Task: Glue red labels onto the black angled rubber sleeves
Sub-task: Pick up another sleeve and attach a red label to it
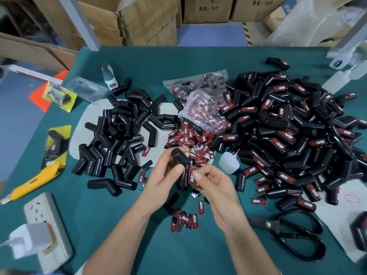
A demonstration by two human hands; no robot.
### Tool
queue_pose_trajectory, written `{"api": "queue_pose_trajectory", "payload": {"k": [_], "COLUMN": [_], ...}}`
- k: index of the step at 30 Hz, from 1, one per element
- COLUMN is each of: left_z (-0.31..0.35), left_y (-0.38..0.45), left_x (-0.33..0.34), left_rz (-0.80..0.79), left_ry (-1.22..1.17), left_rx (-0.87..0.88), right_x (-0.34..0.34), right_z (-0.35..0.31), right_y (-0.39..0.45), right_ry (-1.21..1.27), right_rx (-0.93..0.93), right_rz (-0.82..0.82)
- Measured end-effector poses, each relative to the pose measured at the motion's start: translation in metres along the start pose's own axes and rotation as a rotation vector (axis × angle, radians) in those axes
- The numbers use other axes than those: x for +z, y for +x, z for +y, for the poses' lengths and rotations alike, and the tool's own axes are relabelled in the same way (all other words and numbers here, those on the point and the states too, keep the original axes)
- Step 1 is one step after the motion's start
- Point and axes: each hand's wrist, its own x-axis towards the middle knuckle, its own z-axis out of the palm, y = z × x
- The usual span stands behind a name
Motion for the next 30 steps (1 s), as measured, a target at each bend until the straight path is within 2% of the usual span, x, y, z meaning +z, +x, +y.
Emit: {"api": "queue_pose_trajectory", "payload": {"k": [30], "left_z": [-0.001], "left_y": [-0.0012], "left_x": [0.0006], "left_rz": [0.007], "left_ry": [0.006], "left_rx": [-0.009], "right_x": [0.0022], "right_z": [0.0028], "right_y": [-0.0003], "right_ry": [-0.01], "right_rx": [-0.011], "right_rz": [0.002]}}
